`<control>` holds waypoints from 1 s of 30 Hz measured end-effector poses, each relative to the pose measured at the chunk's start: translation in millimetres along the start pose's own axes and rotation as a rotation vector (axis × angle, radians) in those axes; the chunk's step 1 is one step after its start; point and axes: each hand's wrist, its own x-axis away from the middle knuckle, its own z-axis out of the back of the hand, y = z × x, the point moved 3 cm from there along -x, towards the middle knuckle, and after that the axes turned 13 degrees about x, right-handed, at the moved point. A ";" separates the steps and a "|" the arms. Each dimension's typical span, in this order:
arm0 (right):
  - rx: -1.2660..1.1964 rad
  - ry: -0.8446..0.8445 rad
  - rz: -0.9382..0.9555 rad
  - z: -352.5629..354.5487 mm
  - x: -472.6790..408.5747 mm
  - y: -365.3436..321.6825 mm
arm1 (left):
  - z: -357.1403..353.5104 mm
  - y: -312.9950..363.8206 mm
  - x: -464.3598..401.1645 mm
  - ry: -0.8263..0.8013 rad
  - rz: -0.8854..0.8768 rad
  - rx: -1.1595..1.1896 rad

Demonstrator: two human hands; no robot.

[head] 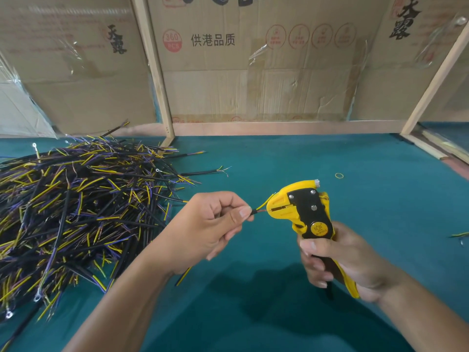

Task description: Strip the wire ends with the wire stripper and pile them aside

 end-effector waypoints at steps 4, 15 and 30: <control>0.018 -0.083 0.019 4.4 -0.2 -0.6 | 6.2 2.2 3.3 -0.037 0.008 -0.016; -0.327 0.221 0.163 62.4 5.0 -4.9 | 54.5 12.8 14.4 0.233 -0.048 0.075; -0.420 0.031 -0.107 8.4 -19.8 14.1 | -78.3 17.1 -42.2 0.001 0.141 0.266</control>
